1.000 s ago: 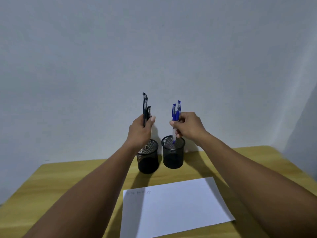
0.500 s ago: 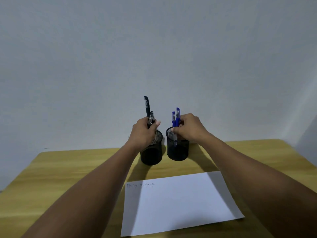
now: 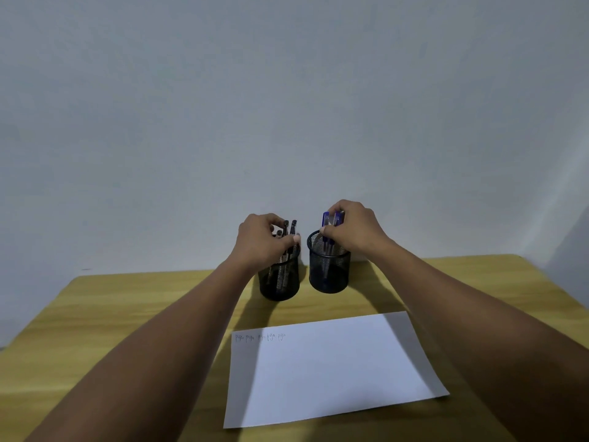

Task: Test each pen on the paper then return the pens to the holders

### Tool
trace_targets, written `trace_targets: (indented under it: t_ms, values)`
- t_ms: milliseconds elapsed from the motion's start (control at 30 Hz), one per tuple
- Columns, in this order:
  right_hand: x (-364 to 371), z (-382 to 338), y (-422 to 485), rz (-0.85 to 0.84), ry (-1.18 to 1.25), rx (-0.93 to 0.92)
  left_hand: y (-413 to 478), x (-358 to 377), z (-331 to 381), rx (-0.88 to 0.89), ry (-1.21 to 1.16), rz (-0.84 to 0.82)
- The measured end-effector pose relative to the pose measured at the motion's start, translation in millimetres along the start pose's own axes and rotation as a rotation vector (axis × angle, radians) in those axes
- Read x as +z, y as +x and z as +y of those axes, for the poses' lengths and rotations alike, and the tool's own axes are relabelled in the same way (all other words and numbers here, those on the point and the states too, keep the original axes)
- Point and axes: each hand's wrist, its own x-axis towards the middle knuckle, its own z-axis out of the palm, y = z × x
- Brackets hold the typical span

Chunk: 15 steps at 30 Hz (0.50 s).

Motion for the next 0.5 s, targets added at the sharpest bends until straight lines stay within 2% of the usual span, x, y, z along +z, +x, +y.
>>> trace_targets:
  t_ms: [133,300,500]
  values:
    - [-0.4,1.3,0.7,0.046,-0.044,-0.009,0.2,-3.5,-3.7,-0.035,0.147,-0.013]
    - [-0.6,4.9,-6.1,0.083,-0.140,-0.012,-7.3,-4.8,-4.6,-0.059,0.086,-0.097]
    - [-10.9,2.3,-18.5,0.076,-0.135,-0.013,-16.1,-14.2,2.0,-0.070,0.077,-0.138]
